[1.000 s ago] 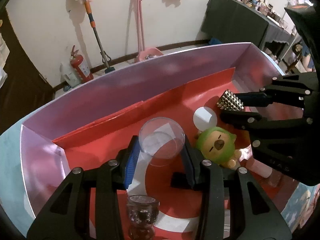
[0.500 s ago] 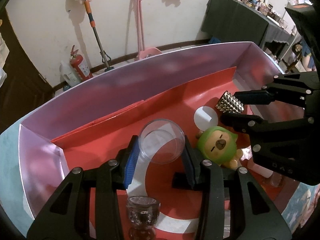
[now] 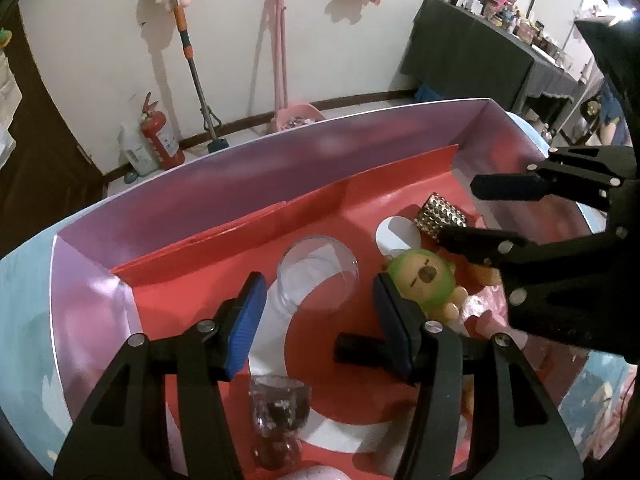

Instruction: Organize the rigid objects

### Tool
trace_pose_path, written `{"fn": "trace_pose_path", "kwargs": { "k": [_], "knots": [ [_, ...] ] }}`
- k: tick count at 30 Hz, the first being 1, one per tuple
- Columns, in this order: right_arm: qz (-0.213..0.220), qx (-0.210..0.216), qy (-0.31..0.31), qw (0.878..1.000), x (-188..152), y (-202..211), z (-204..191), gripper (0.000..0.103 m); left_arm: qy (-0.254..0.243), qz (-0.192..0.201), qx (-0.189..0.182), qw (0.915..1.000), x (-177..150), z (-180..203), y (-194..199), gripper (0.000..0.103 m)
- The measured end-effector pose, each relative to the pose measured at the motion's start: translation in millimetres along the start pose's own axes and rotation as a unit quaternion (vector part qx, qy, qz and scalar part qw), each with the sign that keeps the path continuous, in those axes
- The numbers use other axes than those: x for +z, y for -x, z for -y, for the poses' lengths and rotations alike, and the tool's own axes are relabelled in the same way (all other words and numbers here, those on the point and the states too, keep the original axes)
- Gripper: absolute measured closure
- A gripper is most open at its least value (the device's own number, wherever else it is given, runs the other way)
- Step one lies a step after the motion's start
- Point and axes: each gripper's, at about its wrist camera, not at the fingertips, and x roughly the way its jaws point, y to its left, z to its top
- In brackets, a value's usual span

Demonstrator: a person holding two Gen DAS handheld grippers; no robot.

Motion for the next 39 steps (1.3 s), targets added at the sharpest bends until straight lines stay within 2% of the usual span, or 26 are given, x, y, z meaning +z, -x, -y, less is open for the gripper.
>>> {"fn": "trace_pose_path", "kwargs": {
  "k": [3, 5, 12, 14, 17, 21, 23, 26, 33, 36, 39],
  "knots": [
    [0.007, 0.001, -0.006, 1.0, -1, 10, 2, 0.054, 0.012, 0.007, -0.011, 0.9998, -4, -1, 11, 0.045],
    [0.013, -0.001, -0.009, 1.0, -3, 18, 3, 0.053, 0.017, 0.019, -0.009, 0.9996, -9, -2, 20, 0.037],
    [0.045, 0.005, -0.023, 0.999, -16, 54, -2, 0.047, 0.031, 0.062, -0.009, 0.9976, -27, 2, 64, 0.034],
    [0.056, 0.005, -0.024, 0.998, -22, 68, -6, 0.043, 0.036, 0.08, -0.004, 0.9962, -35, 5, 79, 0.028],
    [0.077, 0.005, -0.025, 0.997, -33, 89, -13, 0.037, 0.037, 0.105, 0.005, 0.9938, -48, 10, 100, 0.027],
    [0.106, 0.011, -0.03, 0.994, -49, 118, -22, 0.035, 0.04, 0.127, 0.024, 0.9908, -66, 21, 122, 0.024],
    [0.125, 0.011, -0.035, 0.992, -60, 131, -26, 0.029, 0.043, 0.143, 0.034, 0.9883, -78, 26, 132, 0.016],
    [0.149, 0.011, -0.042, 0.988, -72, 143, -30, 0.015, 0.046, 0.157, 0.051, 0.9852, -92, 32, 139, 0.011],
    [0.192, 0.019, -0.077, 0.978, -100, 146, -36, 0.009, 0.072, 0.195, 0.09, 0.9741, -118, 34, 140, 0.011],
    [0.216, 0.006, -0.079, 0.973, -112, 140, -40, 0.0, 0.084, 0.213, 0.106, 0.9677, -124, 31, 135, 0.011],
    [0.242, -0.014, -0.08, 0.967, -123, 132, -45, 0.0, 0.099, 0.221, 0.112, 0.9637, -128, 28, 123, 0.011]
  ]
}}
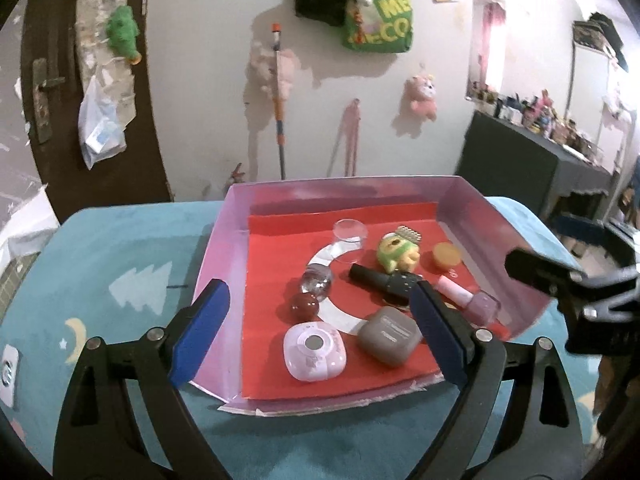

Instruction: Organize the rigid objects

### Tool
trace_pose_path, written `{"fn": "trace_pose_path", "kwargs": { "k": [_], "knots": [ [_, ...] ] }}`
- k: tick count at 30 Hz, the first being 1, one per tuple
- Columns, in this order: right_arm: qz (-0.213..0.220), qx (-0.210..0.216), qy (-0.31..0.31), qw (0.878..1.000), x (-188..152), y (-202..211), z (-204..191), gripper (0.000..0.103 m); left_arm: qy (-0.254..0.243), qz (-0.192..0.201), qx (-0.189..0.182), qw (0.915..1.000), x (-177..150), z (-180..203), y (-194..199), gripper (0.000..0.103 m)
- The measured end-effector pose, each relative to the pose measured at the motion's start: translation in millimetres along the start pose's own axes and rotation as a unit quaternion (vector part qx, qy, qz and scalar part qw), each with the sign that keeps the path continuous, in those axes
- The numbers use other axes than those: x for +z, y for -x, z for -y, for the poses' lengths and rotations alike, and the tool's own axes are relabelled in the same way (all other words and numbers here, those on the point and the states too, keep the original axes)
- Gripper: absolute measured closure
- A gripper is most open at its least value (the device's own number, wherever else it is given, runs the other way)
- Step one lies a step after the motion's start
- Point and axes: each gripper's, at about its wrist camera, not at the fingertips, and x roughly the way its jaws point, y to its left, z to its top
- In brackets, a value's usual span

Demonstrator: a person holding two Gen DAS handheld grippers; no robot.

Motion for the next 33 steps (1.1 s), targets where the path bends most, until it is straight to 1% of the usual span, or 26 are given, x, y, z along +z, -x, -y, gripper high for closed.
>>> {"fn": "trace_pose_path", "kwargs": {
  "k": [3, 6, 8, 10, 12, 15, 19, 22, 33],
  "knots": [
    [0.012, 0.0, -0.006, 1.0, -11, -13, 2, 0.0, 0.016, 0.012, 0.002, 0.9998, -5, -3, -9, 0.011],
    [0.023, -0.015, -0.004, 1.0, -21, -24, 2, 0.0, 0.015, 0.01, -0.003, 0.9998, -8, -4, -18, 0.011],
    [0.03, -0.025, -0.004, 0.999, -25, -28, 5, 0.0, 0.013, 0.012, 0.0, 0.9998, -10, -5, -24, 0.011],
    [0.036, -0.023, -0.013, 0.999, -28, -33, 9, 0.0, 0.016, 0.013, 0.002, 0.9998, -11, -6, -29, 0.011],
    [0.032, -0.017, -0.021, 0.999, -30, -39, 11, 0.0, 0.018, 0.006, 0.003, 0.9998, -13, -7, -35, 0.011],
    [0.019, -0.019, -0.019, 0.999, -34, -48, 12, 0.0, 0.014, -0.006, 0.005, 0.9999, -14, -7, -42, 0.011],
    [0.014, -0.017, -0.017, 1.0, -35, -53, 9, 0.0, -0.001, 0.003, 0.012, 0.9999, -16, -1, -41, 0.011],
    [0.015, -0.017, -0.018, 1.0, -35, -53, 9, 0.0, 0.001, -0.002, 0.01, 0.9999, -17, 0, -44, 0.011],
    [0.018, -0.04, -0.003, 0.999, -39, -53, 3, 0.0, -0.007, -0.003, 0.014, 0.9999, -19, -1, -46, 0.011]
  ]
}}
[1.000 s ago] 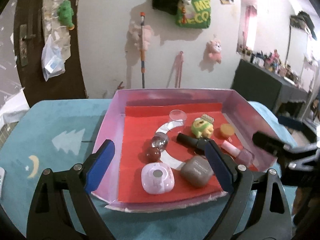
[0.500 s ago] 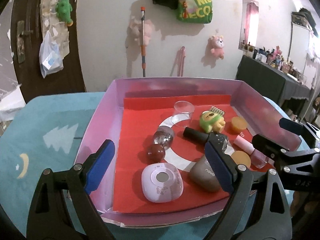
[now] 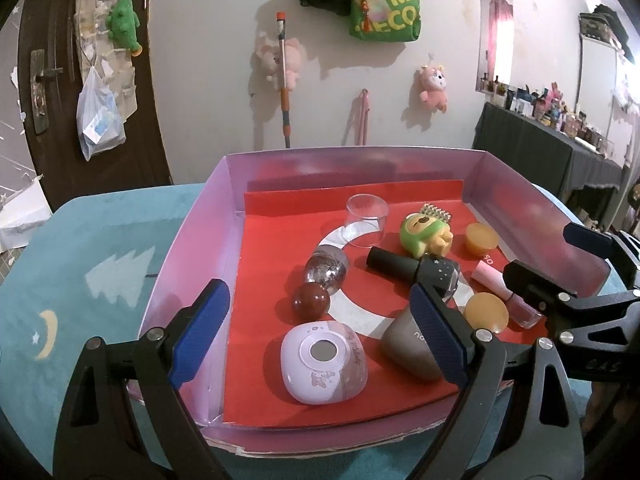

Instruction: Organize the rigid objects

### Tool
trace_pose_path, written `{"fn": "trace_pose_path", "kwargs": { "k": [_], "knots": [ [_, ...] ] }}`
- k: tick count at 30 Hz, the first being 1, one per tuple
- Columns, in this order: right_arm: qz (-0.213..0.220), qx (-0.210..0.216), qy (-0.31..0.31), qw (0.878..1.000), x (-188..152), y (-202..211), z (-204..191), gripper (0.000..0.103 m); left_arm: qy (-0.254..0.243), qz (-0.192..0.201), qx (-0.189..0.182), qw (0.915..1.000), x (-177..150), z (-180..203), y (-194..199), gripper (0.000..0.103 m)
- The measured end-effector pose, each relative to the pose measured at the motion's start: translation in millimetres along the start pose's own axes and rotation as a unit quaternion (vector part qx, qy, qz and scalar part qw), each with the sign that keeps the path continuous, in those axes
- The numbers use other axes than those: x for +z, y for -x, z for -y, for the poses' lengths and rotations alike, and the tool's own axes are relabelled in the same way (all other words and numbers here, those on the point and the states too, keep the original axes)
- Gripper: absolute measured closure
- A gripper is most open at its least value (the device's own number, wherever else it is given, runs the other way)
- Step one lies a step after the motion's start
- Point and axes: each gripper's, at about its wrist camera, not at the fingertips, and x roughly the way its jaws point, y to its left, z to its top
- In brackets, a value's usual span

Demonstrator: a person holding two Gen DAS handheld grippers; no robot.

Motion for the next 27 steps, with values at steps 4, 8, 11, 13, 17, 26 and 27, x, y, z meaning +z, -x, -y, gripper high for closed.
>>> {"fn": "trace_pose_path", "kwargs": {
  "k": [4, 8, 11, 13, 17, 26, 27],
  "knots": [
    [0.0, -0.007, 0.006, 1.0, -1.2, -1.0, -0.8, 0.0, 0.001, 0.0, 0.001, 1.0, -0.9, 2.0, -1.1, 0.011],
    [0.001, -0.009, 0.006, 1.0, -1.1, -1.7, -1.0, 0.0, 0.0, -0.002, 0.004, 1.0, -1.3, 2.0, -1.4, 0.011],
    [0.001, -0.008, 0.006, 1.0, -1.1, -1.6, -0.8, 0.0, 0.0, -0.002, 0.004, 1.0, -0.9, 2.0, -1.5, 0.011],
    [0.002, -0.007, 0.005, 1.0, -1.1, -1.5, -0.6, 0.0, -0.001, -0.003, 0.006, 1.0, -1.1, 2.0, -1.6, 0.01],
    [0.002, -0.005, 0.003, 1.0, -0.7, -1.1, -0.3, 0.0, 0.0, 0.0, 0.003, 1.0, -0.6, 2.1, -1.0, 0.01],
    [0.008, -0.003, -0.004, 1.0, 0.6, 4.5, -1.2, 0.0, -0.001, 0.002, 0.0, 1.0, -1.9, 0.9, 0.3, 0.01],
    [0.008, -0.004, -0.004, 1.0, 0.2, 4.5, -1.6, 0.0, 0.0, 0.003, -0.001, 1.0, -1.9, 0.9, 0.8, 0.01]
  ]
}}
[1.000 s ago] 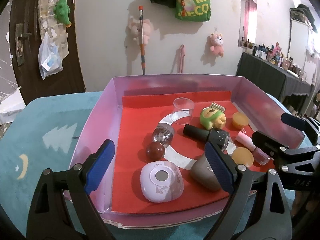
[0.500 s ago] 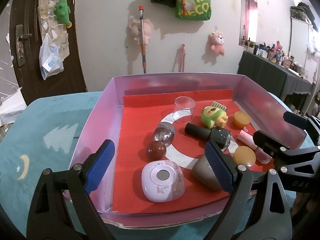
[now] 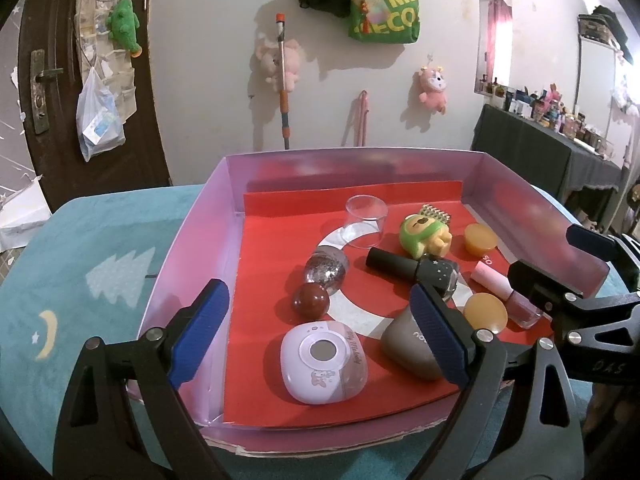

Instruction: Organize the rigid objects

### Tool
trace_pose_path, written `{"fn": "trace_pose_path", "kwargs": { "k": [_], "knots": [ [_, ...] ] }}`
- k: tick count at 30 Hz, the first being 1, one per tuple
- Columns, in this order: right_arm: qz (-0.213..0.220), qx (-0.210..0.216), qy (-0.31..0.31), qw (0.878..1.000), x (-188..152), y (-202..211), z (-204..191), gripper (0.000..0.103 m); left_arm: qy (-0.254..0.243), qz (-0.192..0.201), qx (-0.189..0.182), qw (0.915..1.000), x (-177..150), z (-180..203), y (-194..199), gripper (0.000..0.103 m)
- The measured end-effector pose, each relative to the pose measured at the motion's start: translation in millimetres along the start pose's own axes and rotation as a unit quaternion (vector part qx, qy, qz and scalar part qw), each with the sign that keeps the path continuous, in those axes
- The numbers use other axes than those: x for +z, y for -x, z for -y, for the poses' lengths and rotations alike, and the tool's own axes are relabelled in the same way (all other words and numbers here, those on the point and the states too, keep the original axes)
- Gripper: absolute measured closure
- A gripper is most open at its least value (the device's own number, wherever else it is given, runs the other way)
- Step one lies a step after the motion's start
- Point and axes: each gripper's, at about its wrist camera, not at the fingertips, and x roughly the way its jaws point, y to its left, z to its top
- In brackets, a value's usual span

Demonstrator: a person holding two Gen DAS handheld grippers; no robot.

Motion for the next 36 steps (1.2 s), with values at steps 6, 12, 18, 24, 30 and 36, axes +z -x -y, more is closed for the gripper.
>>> {"fn": "trace_pose_path", "kwargs": {
  "k": [6, 12, 18, 24, 30, 36],
  "knots": [
    [0.005, -0.001, -0.015, 1.0, 1.1, 0.2, 2.7, 0.0, 0.0, 0.0, -0.001, 1.0, -0.2, -0.1, 0.9, 0.01],
    [0.004, -0.001, -0.007, 1.0, 0.9, -1.9, 0.8, 0.0, 0.0, 0.001, -0.002, 1.0, 0.1, 0.7, 1.7, 0.01],
    [0.004, -0.002, -0.004, 1.0, -1.2, -1.5, 0.7, 0.0, -0.001, 0.002, -0.003, 1.0, 1.7, 3.5, 2.7, 0.01],
    [0.007, -0.003, -0.012, 1.0, -1.9, -1.8, 2.8, 0.0, -0.001, 0.002, -0.004, 1.0, 2.2, 3.4, 2.5, 0.01],
    [0.004, -0.008, 0.001, 1.0, -3.4, -2.9, -1.0, 0.0, -0.001, 0.002, -0.004, 1.0, 2.0, 3.5, 2.6, 0.01],
    [0.004, -0.007, 0.0, 1.0, -3.3, -3.2, -1.0, 0.0, -0.001, 0.002, -0.004, 1.0, 1.9, 3.6, 2.6, 0.01]
  ]
}}
